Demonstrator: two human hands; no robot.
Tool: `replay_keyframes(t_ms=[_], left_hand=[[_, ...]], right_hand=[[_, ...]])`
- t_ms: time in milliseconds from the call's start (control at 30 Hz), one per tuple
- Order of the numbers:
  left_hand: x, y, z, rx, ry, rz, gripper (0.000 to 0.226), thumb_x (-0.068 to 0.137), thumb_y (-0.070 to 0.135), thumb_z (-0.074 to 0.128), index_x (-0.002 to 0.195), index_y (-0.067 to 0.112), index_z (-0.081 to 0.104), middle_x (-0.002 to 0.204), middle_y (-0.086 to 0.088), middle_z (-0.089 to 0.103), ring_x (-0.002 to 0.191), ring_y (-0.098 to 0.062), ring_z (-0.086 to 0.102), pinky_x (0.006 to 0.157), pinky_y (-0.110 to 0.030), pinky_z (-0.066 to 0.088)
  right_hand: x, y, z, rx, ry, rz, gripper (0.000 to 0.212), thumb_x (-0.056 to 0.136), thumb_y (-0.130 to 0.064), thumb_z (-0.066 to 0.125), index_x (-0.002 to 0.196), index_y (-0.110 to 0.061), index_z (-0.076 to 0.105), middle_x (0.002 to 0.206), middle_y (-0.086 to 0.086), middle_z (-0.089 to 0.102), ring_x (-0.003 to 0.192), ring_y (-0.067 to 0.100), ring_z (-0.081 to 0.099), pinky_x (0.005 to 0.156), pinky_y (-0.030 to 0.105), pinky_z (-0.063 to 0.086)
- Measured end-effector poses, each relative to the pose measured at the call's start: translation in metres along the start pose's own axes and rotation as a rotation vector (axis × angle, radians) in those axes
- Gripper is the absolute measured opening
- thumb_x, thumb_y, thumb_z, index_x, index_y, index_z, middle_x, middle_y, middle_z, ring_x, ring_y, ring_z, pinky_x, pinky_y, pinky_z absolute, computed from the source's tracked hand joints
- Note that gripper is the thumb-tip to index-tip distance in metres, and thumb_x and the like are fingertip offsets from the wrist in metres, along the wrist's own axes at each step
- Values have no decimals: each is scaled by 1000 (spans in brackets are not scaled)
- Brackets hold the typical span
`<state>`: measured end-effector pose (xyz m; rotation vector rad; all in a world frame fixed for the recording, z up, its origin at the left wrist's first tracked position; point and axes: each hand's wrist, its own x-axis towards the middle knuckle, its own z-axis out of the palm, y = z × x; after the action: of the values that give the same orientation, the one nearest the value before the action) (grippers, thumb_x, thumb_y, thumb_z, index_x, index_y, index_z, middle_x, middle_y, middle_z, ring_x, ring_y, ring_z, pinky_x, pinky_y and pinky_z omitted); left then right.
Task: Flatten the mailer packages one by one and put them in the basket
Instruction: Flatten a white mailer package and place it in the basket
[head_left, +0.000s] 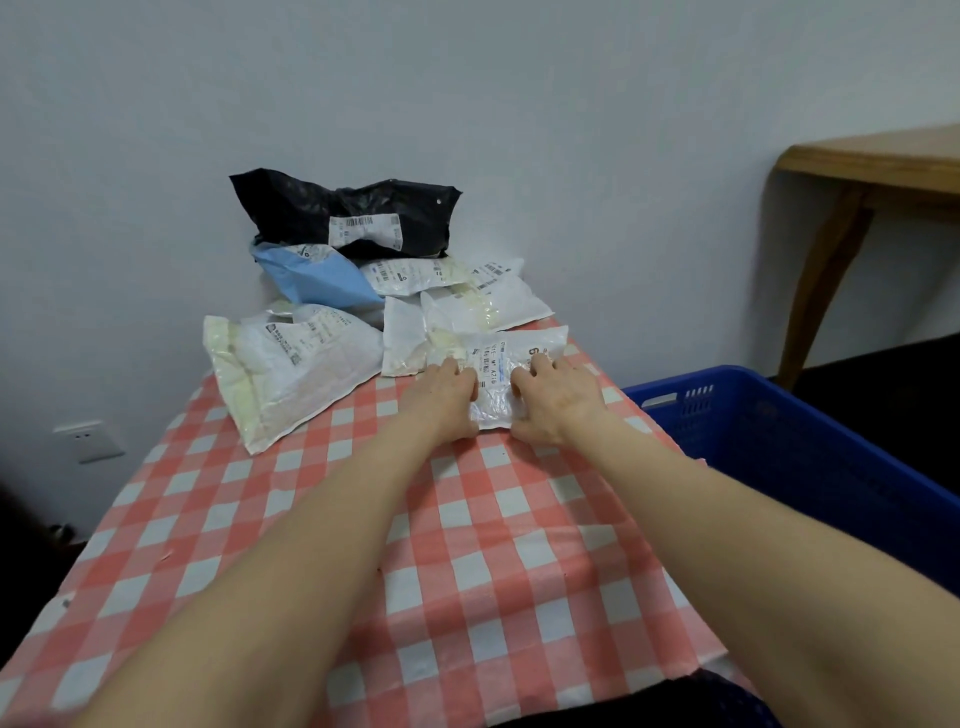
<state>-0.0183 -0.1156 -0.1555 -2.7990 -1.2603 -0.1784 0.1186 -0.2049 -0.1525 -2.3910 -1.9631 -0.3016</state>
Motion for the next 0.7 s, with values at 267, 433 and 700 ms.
replay_keyframes(t_ms=[267, 433, 700], left_hand=[[9, -1, 1, 20, -100, 39, 41, 75, 25, 69, 112, 17, 54, 116, -3, 54, 104, -24, 55, 84, -32, 45], [13, 0, 1, 58, -88, 53, 25, 79, 20, 65, 104, 18, 61, 112, -3, 60, 103, -23, 57, 82, -31, 44], [9, -2, -20, 69, -65, 77, 11, 82, 19, 59, 92, 22, 60, 103, 1, 61, 99, -21, 58, 70, -28, 40]], right_hand=[[13, 0, 7, 47, -141, -54, 31, 85, -31, 52, 114, -21, 57, 118, 2, 60, 107, 24, 58, 86, 34, 45], [19, -2, 8, 67, -146, -36, 26, 90, -21, 49, 114, -21, 59, 121, 5, 61, 112, 25, 56, 83, 31, 42], [21, 6, -18, 210, -252, -13, 20, 87, -26, 57, 106, -29, 63, 114, -1, 62, 104, 22, 58, 77, 27, 42]])
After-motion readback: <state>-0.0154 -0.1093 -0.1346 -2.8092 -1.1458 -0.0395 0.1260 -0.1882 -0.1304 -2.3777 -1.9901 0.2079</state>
